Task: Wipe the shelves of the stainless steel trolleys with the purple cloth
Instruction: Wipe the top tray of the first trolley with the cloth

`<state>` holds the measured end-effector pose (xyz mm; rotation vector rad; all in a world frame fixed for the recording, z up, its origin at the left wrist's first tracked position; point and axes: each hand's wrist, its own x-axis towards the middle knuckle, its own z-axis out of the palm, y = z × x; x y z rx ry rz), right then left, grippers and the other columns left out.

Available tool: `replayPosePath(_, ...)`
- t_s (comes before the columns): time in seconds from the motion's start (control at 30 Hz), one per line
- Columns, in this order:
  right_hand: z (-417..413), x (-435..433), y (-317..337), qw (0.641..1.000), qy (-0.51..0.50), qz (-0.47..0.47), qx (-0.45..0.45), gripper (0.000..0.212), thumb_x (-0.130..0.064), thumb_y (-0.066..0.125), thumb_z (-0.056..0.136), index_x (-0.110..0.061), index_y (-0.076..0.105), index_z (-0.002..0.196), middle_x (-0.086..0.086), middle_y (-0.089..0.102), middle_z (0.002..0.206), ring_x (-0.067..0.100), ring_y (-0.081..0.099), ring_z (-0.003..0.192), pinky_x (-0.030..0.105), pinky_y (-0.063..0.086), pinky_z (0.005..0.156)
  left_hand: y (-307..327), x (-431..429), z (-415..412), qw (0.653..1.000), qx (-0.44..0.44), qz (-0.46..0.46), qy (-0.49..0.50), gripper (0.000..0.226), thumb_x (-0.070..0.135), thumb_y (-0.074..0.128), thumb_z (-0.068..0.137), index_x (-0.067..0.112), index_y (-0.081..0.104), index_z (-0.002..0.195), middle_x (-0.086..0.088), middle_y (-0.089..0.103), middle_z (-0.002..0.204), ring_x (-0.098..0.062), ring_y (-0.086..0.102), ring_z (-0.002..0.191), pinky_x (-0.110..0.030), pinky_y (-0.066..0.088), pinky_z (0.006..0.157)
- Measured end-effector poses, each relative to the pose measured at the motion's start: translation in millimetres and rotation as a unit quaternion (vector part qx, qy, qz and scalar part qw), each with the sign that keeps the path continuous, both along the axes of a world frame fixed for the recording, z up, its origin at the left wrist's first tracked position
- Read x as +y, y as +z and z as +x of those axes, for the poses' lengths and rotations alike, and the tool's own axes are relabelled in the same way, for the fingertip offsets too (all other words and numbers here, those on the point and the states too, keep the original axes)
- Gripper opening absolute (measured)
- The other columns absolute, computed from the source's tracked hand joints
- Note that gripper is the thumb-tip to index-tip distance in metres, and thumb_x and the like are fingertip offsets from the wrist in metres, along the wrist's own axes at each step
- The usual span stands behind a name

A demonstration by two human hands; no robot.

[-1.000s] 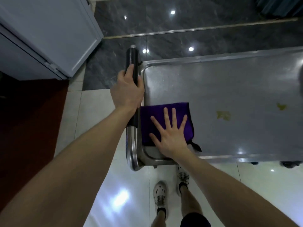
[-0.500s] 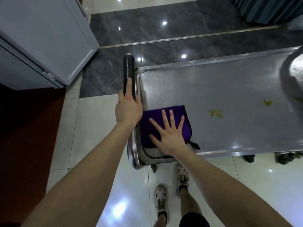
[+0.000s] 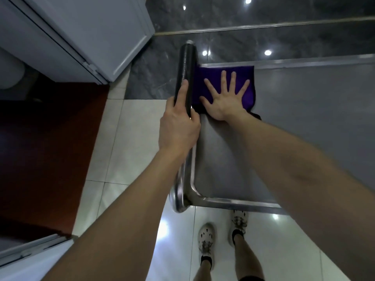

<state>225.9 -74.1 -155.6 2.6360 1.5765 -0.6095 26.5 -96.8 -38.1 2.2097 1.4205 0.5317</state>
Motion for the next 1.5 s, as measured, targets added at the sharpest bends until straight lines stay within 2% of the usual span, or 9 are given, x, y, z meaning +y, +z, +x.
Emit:
replayPosePath(0.13, -51, -66, 0, 1.000, 0.021, 0.011, 0.004, 0.083, -0.085, 0.001, 0.095, -0.048, -0.010, 0.168, 0.015, -0.026, 0.176, 0.046, -0.030, 0.158, 0.081, -0.017, 0.115, 0, 2, 0, 1.000, 0.011, -0.012, 0.001, 0.082, 0.035, 0.066, 0.104, 0.046, 0.018, 0.170, -0.007, 0.051, 0.155, -0.023, 0.059, 0.132, -0.025, 0.041, 0.097)
replayPosePath(0.37, -150, -221, -12, 0.997, 0.069, 0.038, -0.010, 0.079, -0.082, 0.009, 0.102, -0.046, -0.009, 0.169, 0.013, -0.024, 0.177, 0.042, -0.028, 0.161, 0.079, -0.013, 0.120, 4, 2, -2, 0.999, -0.005, -0.046, -0.016, 0.084, 0.034, 0.067, 0.103, 0.044, 0.018, 0.171, -0.010, 0.051, 0.155, -0.027, 0.057, 0.134, -0.029, 0.042, 0.102)
replayPosePath(0.6, -82, -316, 2, 0.999, -0.023, -0.013, -0.024, 0.072, -0.085, 0.006, 0.099, -0.060, -0.021, 0.161, -0.009, -0.035, 0.174, 0.020, -0.040, 0.157, 0.065, -0.017, 0.126, 10, 6, -6, 0.997, 0.008, -0.062, -0.039, 0.084, 0.043, 0.068, 0.103, 0.043, 0.018, 0.171, -0.012, 0.053, 0.153, -0.031, 0.048, 0.144, -0.048, 0.044, 0.118)
replayPosePath(0.73, -18, -368, 13, 0.992, -0.107, -0.063, -0.006, 0.075, -0.087, 0.010, 0.098, -0.061, -0.027, 0.157, -0.010, -0.042, 0.170, 0.019, -0.043, 0.155, 0.065, -0.018, 0.125, 16, 3, 0, 0.983, 0.172, 0.050, -0.048, 0.097, 0.058, 0.070, 0.097, 0.032, 0.015, 0.172, -0.019, 0.033, 0.170, -0.039, 0.031, 0.157, -0.058, 0.032, 0.126)
replayPosePath(0.83, -15, -368, 11, 0.992, -0.109, -0.063, 0.000, 0.080, -0.091, 0.006, 0.095, -0.057, -0.028, 0.159, -0.003, -0.044, 0.169, 0.027, -0.046, 0.153, 0.071, -0.020, 0.122, 20, -20, 20, 0.910, 0.309, 0.216, -0.173, 0.109, 0.065, 0.082, 0.083, 0.028, 0.026, 0.169, -0.016, 0.027, 0.173, -0.037, 0.023, 0.161, -0.057, 0.020, 0.130)
replayPosePath(0.97, -25, -364, 3, 0.994, -0.099, -0.033, -0.012, 0.089, -0.097, 0.000, 0.089, -0.052, -0.025, 0.162, 0.005, -0.040, 0.172, 0.035, -0.042, 0.155, 0.076, -0.019, 0.119, 2, -75, 71, 0.895, 0.371, 0.009, -0.246, 0.139, 0.064, 0.098, 0.064, 0.028, 0.015, 0.171, -0.015, 0.011, 0.178, -0.037, 0.010, 0.165, -0.056, 0.024, 0.131)
replayPosePath(1.13, -25, -371, -12, 0.994, -0.090, 0.038, -0.040, 0.089, -0.092, 0.018, 0.096, -0.048, -0.002, 0.170, 0.010, -0.016, 0.180, 0.040, -0.020, 0.164, 0.079, -0.006, 0.123, -16, -98, 110, 0.897, 0.391, -0.131, -0.158, 0.146, 0.047, 0.106, 0.059, 0.035, 0.010, 0.168, -0.017, 0.006, 0.174, -0.047, 0.009, 0.161, -0.069, 0.040, 0.117)
replayPosePath(1.3, 33, -331, -11, 0.996, -0.063, 0.051, -0.024, 0.088, -0.094, 0.014, 0.094, -0.051, -0.005, 0.169, 0.009, -0.022, 0.179, 0.040, -0.026, 0.162, 0.081, -0.008, 0.120, -21, -91, 113, 0.893, 0.395, -0.168, -0.136, 0.152, 0.046, 0.106, 0.057, 0.035, 0.006, 0.170, -0.012, -0.001, 0.177, -0.045, 0.003, 0.164, -0.076, 0.034, 0.119)
replayPosePath(1.5, 154, -161, -2, 0.997, -0.074, 0.027, -0.004, 0.092, -0.098, 0.006, 0.086, -0.056, -0.013, 0.165, 0.013, -0.030, 0.175, 0.045, -0.034, 0.157, 0.083, -0.021, 0.112, -36, -80, 113, 0.896, 0.393, -0.169, -0.120, 0.155, 0.048, 0.104, 0.060, 0.040, -0.002, 0.172, -0.007, -0.011, 0.180, -0.038, -0.007, 0.166, -0.075, 0.023, 0.125)
